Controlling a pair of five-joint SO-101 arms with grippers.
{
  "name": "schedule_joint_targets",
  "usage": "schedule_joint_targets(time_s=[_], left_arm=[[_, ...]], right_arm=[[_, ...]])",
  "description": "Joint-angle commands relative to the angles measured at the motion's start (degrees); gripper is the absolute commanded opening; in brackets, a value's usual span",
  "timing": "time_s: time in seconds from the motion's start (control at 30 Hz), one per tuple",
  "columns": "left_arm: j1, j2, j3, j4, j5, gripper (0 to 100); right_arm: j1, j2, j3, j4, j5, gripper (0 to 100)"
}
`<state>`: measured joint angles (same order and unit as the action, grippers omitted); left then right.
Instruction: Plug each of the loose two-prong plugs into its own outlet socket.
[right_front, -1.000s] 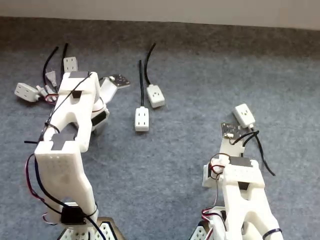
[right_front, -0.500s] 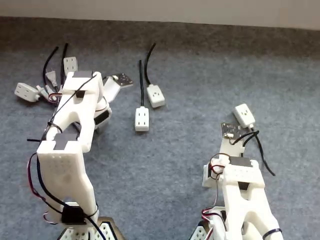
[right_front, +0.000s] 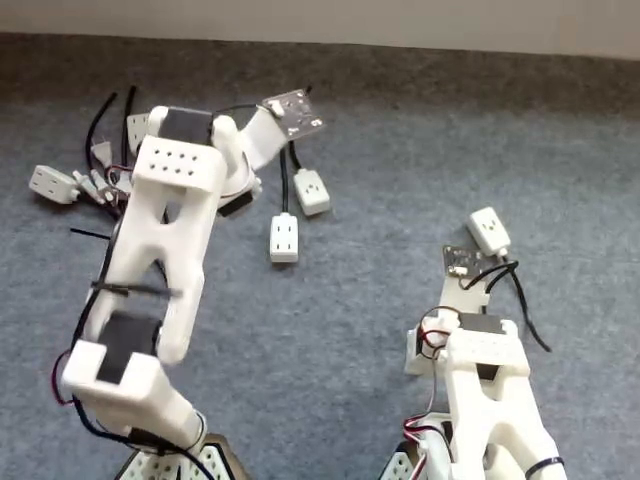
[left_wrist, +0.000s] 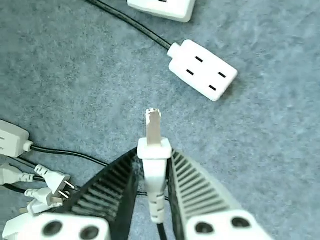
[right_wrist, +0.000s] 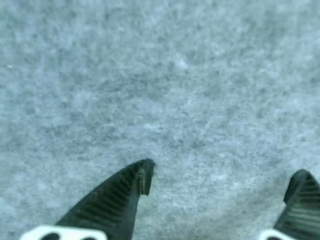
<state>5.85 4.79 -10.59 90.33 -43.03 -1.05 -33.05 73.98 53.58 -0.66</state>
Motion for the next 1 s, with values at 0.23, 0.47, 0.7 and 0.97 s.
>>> schedule_joint_targets(time_s=[0.23, 0.47, 0.7, 0.97], left_arm=[[14.6, -32.7, 27.5, -12.3, 13.0, 1], [16.1, -58.6, 58.8, -41.5, 21.5, 1], [16.1, -73.1, 78.3, -65.5, 39.4, 1], [16.2, -80.7, 95.1, -94.8, 51.3, 1]], right_arm=[[0.7, 0.0, 0.1, -2.2, 0.4, 40.6], [0.7, 0.0, 0.2, -3.2, 0.3, 40.6], [0.7, 0.0, 0.3, -3.6, 0.0, 40.6], [0.7, -0.6, -2.9, -3.1, 0.0, 40.6]])
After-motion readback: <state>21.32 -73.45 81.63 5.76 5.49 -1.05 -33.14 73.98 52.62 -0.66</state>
